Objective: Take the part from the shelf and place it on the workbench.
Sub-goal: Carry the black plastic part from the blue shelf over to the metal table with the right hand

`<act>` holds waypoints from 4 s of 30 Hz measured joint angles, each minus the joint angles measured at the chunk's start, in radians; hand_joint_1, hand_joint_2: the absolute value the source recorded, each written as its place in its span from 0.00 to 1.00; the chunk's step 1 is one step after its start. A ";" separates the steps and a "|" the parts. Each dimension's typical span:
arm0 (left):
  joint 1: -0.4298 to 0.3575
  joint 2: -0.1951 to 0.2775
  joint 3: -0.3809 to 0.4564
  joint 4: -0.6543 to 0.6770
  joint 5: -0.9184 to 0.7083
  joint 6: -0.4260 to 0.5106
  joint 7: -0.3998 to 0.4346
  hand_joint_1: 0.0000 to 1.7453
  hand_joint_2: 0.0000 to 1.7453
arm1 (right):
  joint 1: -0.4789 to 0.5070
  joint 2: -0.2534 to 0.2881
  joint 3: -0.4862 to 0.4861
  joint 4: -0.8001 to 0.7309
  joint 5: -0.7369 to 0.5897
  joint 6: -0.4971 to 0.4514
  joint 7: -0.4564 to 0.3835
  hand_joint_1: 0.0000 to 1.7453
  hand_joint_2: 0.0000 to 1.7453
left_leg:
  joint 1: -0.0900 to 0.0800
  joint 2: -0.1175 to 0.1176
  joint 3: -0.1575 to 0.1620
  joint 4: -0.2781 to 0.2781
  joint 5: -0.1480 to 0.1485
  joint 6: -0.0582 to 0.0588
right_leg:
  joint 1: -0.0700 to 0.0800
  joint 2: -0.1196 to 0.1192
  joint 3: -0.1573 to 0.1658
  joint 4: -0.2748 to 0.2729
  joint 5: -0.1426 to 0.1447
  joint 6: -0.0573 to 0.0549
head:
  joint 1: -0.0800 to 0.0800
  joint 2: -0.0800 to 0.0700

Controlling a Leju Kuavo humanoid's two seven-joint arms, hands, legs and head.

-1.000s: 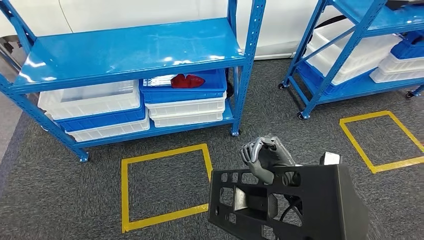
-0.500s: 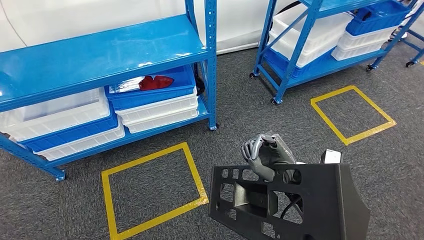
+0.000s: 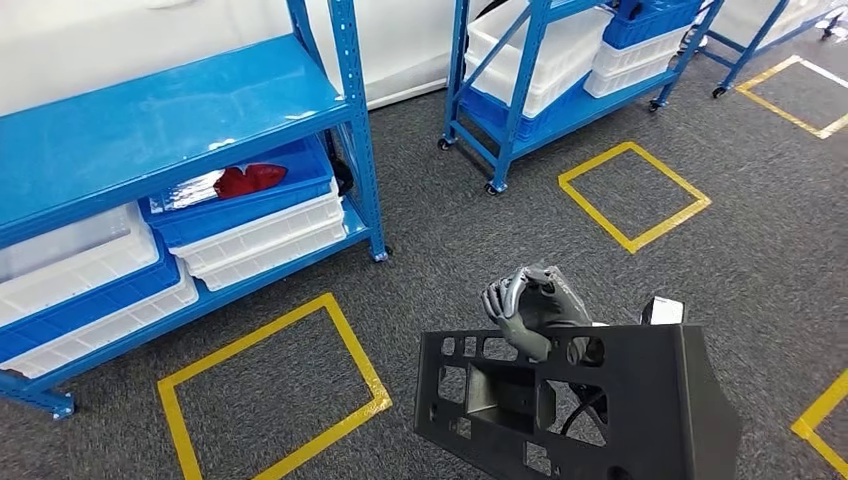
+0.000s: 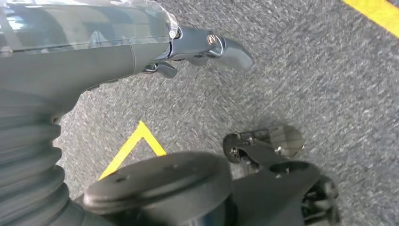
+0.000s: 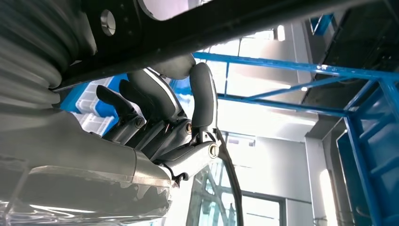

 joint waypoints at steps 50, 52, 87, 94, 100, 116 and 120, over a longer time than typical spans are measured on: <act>-0.004 -0.005 0.002 0.000 -0.003 -0.010 -0.010 0.00 1.00 | 0.002 0.009 -0.020 0.015 0.020 0.001 -0.009 1.00 1.00 | -0.006 0.065 -0.094 0.265 -0.168 -0.039 | 0.008 -0.089 0.031 -0.016 -0.014 -0.049 | 0.000 0.000; -0.006 -0.005 0.003 0.000 -0.001 -0.010 -0.011 0.00 1.00 | 0.002 0.008 -0.020 0.018 0.020 0.001 -0.009 1.00 1.00 | -0.006 0.063 -0.115 0.295 -0.153 -0.037 | 0.009 -0.063 0.032 -0.014 -0.014 -0.049 | 0.000 0.000; -0.004 -0.011 0.018 0.000 0.017 -0.001 -0.004 0.00 1.00 | -0.063 0.020 -0.015 0.084 0.017 0.033 -0.016 1.00 1.00 | -0.003 -0.002 -0.034 0.050 -0.008 -0.018 | 0.014 -0.010 0.043 -0.018 -0.022 -0.042 | 0.000 0.000; -0.005 -0.013 0.018 0.000 0.017 -0.001 -0.003 0.00 1.00 | -0.068 0.023 -0.014 0.090 0.015 0.032 -0.019 1.00 1.00 | -0.007 0.044 -0.015 -0.002 0.006 0.020 | 0.010 -0.075 -0.028 0.097 -0.081 -0.005 | 0.000 0.000; -0.002 -0.013 0.018 0.000 0.017 -0.001 -0.001 0.00 1.00 | -0.067 0.027 -0.014 0.099 0.014 0.032 -0.023 1.00 1.00 | -0.014 0.115 -0.011 -0.001 -0.002 0.019 | 0.005 -0.124 -0.036 0.130 -0.062 -0.002 | 0.000 0.000; -0.005 -0.012 0.019 0.000 0.017 0.002 -0.005 0.00 1.00 | -0.072 0.022 -0.010 0.096 0.011 0.032 -0.025 1.00 1.00 | -0.006 0.025 -0.066 0.128 -0.039 -0.020 | 0.015 -0.029 0.047 -0.024 -0.022 -0.049 | 0.000 0.000; -0.001 -0.013 0.019 0.000 0.017 0.002 -0.004 0.00 1.00 | -0.073 0.021 -0.010 0.096 0.011 0.032 -0.024 1.00 1.00 | -0.001 -0.025 -0.025 0.021 -0.007 -0.009 | 0.009 0.019 0.028 -0.017 -0.015 -0.022 | 0.000 0.000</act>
